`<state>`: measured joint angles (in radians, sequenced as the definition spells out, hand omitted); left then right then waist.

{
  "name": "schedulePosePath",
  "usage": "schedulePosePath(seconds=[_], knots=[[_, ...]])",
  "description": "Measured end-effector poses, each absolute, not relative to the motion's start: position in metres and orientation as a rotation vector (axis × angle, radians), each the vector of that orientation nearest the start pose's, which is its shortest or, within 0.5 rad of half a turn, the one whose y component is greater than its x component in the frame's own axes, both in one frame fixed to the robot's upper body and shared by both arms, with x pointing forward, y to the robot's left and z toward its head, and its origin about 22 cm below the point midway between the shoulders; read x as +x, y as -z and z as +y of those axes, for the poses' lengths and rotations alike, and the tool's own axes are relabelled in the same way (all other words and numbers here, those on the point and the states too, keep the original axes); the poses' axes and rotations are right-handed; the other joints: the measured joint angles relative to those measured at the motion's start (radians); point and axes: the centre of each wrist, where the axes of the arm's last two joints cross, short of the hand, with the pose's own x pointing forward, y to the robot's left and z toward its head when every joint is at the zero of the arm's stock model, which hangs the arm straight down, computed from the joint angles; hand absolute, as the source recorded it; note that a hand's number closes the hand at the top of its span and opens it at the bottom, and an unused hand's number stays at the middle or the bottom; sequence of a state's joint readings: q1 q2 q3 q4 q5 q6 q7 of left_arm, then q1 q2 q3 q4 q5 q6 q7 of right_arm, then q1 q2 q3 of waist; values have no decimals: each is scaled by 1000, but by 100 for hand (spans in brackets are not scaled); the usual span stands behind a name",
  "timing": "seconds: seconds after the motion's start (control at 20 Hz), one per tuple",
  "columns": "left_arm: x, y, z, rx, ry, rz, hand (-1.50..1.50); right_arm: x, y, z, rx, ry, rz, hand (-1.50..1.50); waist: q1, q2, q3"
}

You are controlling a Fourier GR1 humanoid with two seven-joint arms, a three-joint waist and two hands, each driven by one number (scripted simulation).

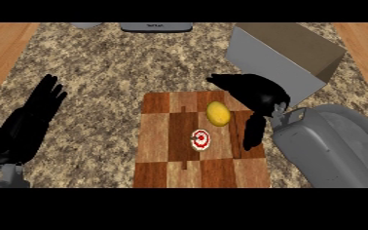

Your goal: Pick the lemon from the cutting board and place it in the cardboard box

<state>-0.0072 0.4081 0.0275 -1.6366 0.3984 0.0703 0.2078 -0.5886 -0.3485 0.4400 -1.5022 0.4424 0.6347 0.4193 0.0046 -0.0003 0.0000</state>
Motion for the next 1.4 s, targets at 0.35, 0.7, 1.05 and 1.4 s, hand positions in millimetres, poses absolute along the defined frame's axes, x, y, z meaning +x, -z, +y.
schedulePosePath(seconds=[0.35, 0.7, 1.05, 1.4], knots=[[248, -54, 320, 48, -47, -1439, 0, 328, -124, -139, -367, -1566, -1218, -150, 0, 0, 0], [243, -50, 324, 53, -46, -1441, 0, 329, -114, -129, -413, -1606, -1184, -150, 0, 0, 0], [239, -50, 320, 53, -44, -1447, 0, 328, -102, -118, -440, -1621, -1137, -150, 0, 0, 0], [246, -54, 318, 50, -49, -1443, 0, 327, -93, -118, -478, -1642, -1095, -150, -1, 0, 0]])
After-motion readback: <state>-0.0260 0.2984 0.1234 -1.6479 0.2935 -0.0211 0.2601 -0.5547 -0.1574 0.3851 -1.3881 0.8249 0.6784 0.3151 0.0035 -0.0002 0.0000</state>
